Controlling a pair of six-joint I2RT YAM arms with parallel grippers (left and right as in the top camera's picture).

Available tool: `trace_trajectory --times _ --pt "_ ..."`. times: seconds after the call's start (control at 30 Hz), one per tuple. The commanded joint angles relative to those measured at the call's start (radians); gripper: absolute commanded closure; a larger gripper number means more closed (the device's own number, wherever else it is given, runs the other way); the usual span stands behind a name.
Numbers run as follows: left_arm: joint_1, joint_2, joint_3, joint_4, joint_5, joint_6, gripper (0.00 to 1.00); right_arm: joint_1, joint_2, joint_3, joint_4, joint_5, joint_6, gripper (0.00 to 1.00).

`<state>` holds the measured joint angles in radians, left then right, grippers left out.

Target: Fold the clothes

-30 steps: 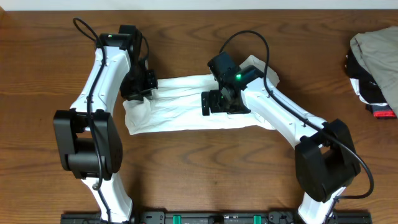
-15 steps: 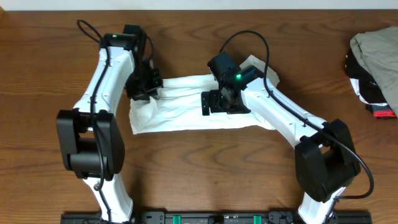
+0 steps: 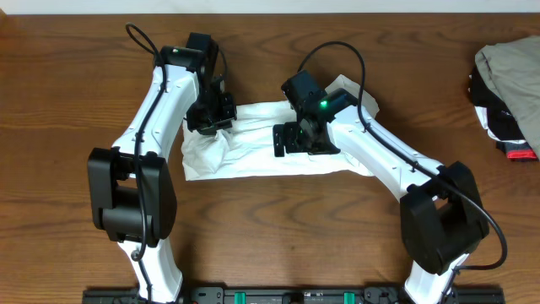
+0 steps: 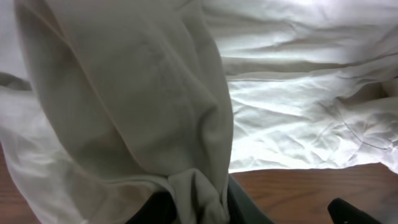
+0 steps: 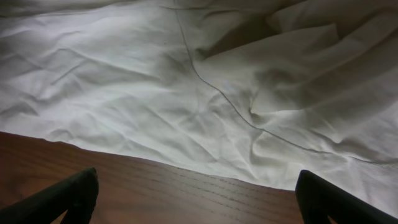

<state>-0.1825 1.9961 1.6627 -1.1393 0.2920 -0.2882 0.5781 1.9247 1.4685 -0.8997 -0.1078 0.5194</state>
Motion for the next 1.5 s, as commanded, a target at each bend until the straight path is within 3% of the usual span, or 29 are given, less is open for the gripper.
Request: trace_trajectory --times 0.0,0.63,0.83,0.93,1.03,1.17,1.2,1.23,1.27,1.3,1.47 --pt "0.001 -0.011 -0.007 0.005 0.011 0.001 0.67 -0.003 -0.006 -0.006 -0.001 0.007 0.015 0.01" --pt "-0.057 -0.012 -0.005 0.07 0.026 -0.003 0.65 -0.001 -0.006 -0.006 0.005 0.007 0.016 0.01" --pt "0.041 -0.012 -0.004 -0.028 -0.116 -0.041 0.65 -0.001 -0.006 -0.007 -0.005 0.006 0.015 0.01" --pt "0.133 -0.012 -0.004 -0.035 -0.17 -0.135 0.65 -0.001 -0.006 -0.007 0.01 -0.013 0.014 0.01" --pt "0.242 -0.012 -0.004 -0.032 -0.164 -0.196 0.65 0.002 -0.006 -0.006 0.074 -0.163 -0.11 0.02" --pt "0.365 -0.012 -0.004 -0.039 -0.143 -0.192 0.65 0.024 -0.006 -0.006 0.202 -0.467 -0.304 0.2" --pt "0.383 -0.012 -0.004 -0.039 -0.143 -0.192 0.65 0.031 -0.006 -0.006 0.235 -0.512 -0.304 0.3" --pt "0.405 -0.012 -0.004 -0.042 -0.144 -0.192 0.65 0.039 -0.006 -0.006 0.269 -0.544 -0.299 0.54" --pt "0.422 -0.012 -0.004 -0.044 -0.144 -0.193 0.65 0.05 -0.006 -0.006 0.309 -0.567 -0.266 0.69" --pt "0.437 -0.012 -0.004 -0.047 -0.144 -0.192 0.64 0.061 -0.006 -0.006 0.338 -0.566 -0.224 0.71" --pt "0.492 -0.012 -0.004 -0.05 -0.189 -0.192 0.28 0.145 -0.006 -0.006 0.467 -0.496 -0.069 0.76"
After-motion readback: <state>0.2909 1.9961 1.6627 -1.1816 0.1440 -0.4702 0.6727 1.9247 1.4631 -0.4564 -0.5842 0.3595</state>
